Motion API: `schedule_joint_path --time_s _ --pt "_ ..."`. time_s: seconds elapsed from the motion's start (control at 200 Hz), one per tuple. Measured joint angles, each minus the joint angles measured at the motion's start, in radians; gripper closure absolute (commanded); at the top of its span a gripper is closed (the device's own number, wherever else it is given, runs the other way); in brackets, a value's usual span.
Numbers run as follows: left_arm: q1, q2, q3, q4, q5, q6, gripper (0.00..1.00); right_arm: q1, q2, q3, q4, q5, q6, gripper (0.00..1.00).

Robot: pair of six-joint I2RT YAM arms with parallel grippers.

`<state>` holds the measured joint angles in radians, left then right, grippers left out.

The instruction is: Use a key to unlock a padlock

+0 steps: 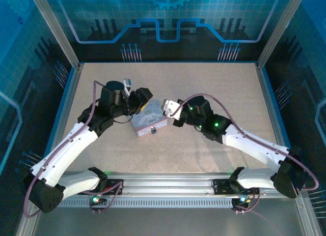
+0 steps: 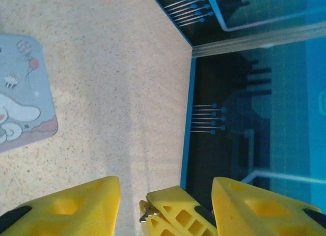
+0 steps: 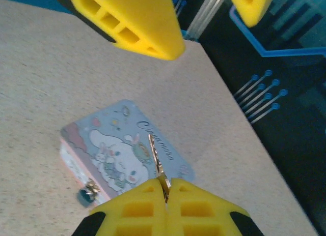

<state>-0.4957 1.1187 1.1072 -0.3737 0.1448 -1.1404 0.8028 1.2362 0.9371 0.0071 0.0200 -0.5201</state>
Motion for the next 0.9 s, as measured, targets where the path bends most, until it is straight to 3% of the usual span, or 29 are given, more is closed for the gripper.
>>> schedule_joint_path --time_s 0.32,0.9 --pt "-0.024 0.053 0.01 -0.051 -0.002 -0.228 0.53 0.053 0.022 -0.016 0.065 0.182 -0.114 1.0" --pt "-0.046 0.075 0.009 -0.045 0.009 -0.327 0.66 0.07 0.038 -0.017 0.111 0.212 -0.159 1.0"
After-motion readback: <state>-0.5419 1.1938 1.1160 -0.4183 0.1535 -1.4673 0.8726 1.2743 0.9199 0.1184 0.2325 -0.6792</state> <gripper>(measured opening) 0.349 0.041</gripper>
